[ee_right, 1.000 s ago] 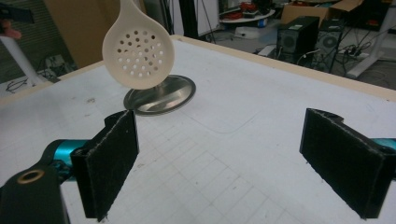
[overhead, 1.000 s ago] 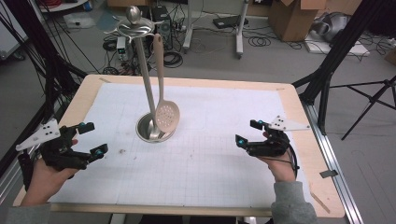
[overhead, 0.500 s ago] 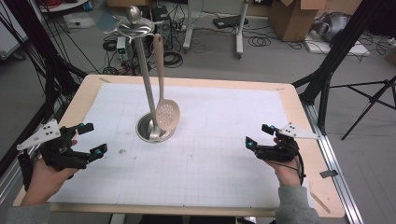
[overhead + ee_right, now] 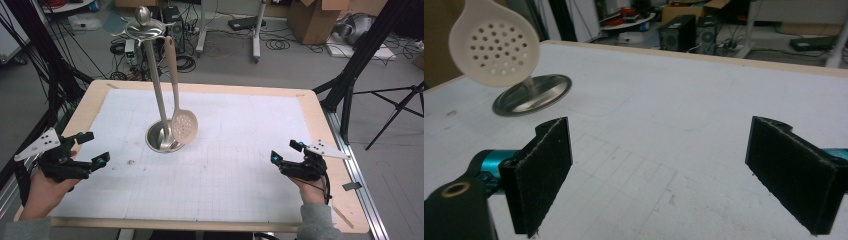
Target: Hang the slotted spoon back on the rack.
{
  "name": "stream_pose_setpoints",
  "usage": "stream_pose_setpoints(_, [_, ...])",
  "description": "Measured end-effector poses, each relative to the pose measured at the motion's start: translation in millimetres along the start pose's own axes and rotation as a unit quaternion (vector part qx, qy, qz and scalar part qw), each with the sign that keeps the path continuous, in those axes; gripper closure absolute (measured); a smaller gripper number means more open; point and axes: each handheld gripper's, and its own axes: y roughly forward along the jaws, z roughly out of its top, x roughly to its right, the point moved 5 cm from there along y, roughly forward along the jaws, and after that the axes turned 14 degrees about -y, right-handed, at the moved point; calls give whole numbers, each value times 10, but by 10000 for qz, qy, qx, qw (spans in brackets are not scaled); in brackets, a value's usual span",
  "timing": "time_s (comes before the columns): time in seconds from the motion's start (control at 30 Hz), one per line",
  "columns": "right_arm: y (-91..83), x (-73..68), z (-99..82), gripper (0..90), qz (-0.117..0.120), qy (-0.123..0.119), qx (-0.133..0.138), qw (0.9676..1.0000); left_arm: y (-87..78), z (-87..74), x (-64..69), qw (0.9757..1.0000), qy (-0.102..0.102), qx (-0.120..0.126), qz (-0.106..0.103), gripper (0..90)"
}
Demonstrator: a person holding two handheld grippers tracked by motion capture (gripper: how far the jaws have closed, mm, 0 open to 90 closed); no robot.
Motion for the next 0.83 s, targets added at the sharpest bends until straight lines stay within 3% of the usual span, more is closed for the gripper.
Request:
stream_pose_setpoints(0.27, [-109,112,-66,103,-364,157,125,9991,-62,-63,-169,9993,-89,33,360,17])
stream_pose_setpoints(0.47, [-148,156,-112,103,-373,216,126,9990,-123,-86,-274,9983,-196,152,534,17])
stream_pose_setpoints(0.83, [-143,178,-138,103,-317,151,191,9992,-98,-138,-300,9980,-198,130,585,17])
